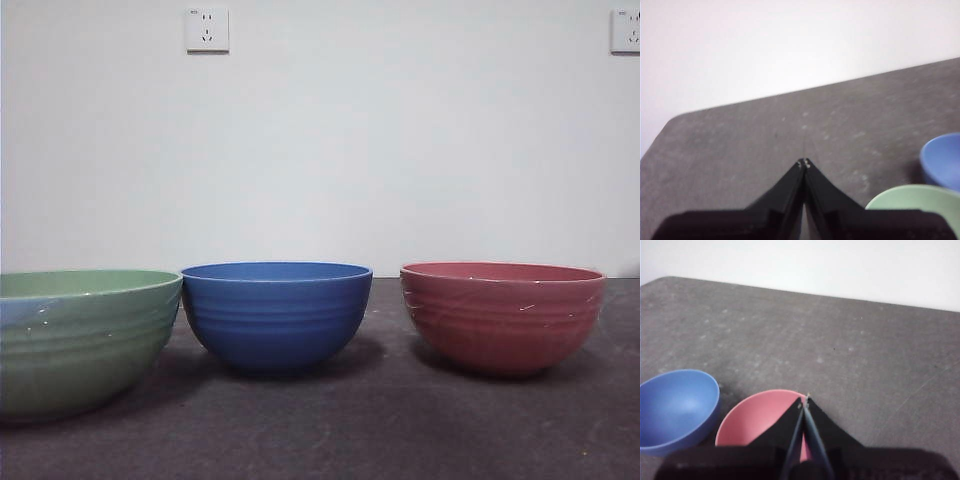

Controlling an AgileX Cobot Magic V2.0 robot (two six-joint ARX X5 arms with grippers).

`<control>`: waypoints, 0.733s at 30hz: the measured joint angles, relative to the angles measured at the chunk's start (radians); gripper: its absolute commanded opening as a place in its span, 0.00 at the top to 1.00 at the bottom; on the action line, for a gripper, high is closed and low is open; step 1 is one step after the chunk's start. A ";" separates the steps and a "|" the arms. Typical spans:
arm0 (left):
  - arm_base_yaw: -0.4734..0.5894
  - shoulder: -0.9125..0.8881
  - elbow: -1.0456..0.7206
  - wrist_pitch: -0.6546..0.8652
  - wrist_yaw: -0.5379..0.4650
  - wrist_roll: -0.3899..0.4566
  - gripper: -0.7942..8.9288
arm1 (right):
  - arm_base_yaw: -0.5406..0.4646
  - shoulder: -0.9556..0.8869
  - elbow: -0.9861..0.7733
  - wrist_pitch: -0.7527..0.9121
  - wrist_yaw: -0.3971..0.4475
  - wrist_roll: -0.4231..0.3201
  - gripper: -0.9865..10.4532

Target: Pick up the green bowl on the top,put the green bowl on the left,pick up the red bowl in the middle,put the red bowl on the right

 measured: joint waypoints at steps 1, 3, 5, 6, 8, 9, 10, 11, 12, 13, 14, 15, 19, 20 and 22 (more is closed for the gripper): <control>0.009 -0.021 -0.047 0.025 -0.005 -0.001 0.92 | 0.000 0.000 0.000 -0.005 0.000 0.000 0.91; 0.019 -0.055 -0.124 0.069 -0.029 -0.019 0.92 | 0.000 0.001 0.000 -0.010 0.000 0.000 0.91; 0.024 -0.069 -0.192 0.117 -0.066 -0.050 0.92 | 0.000 0.000 0.000 -0.010 0.000 0.000 0.91; 0.025 -0.069 -0.217 0.135 -0.081 -0.064 0.92 | 0.000 0.000 0.000 -0.010 0.000 0.000 0.91; 0.026 -0.069 -0.266 0.160 -0.092 -0.093 0.92 | 0.000 0.000 0.000 -0.010 0.000 0.000 0.91; 0.026 -0.069 -0.280 0.162 -0.093 -0.103 0.92 | 0.000 0.000 0.000 -0.010 0.000 0.000 0.91; 0.026 -0.069 -0.295 0.162 -0.093 -0.113 0.92 | 0.000 0.000 0.000 -0.010 0.000 0.000 0.91; 0.026 -0.069 -0.302 0.162 -0.093 -0.117 0.92 | 0.000 0.000 0.000 -0.010 0.000 0.000 0.91; 0.026 -0.069 -0.308 0.162 -0.093 -0.122 0.92 | 0.000 0.000 0.000 -0.010 0.000 0.000 0.91; 0.026 -0.069 -0.313 0.162 -0.093 -0.124 0.92 | 0.000 0.000 0.000 -0.010 0.000 0.000 0.91; 0.026 -0.069 -0.317 0.162 -0.093 -0.125 0.92 | 0.000 0.000 0.000 -0.010 0.000 0.000 0.91; 0.026 -0.069 -0.317 0.163 -0.093 -0.127 0.92 | 0.000 0.000 0.000 -0.010 0.000 0.000 0.91; 0.026 -0.069 -0.318 0.165 -0.093 -0.132 0.92 | 0.000 0.000 0.000 -0.010 0.000 0.000 0.91; 0.026 -0.069 -0.318 0.165 -0.093 -0.132 0.92 | 0.000 0.000 0.000 -0.010 0.000 0.000 0.91; 0.026 -0.070 -0.318 0.165 -0.093 -0.132 0.92 | 0.000 0.000 0.000 -0.010 0.000 0.000 0.91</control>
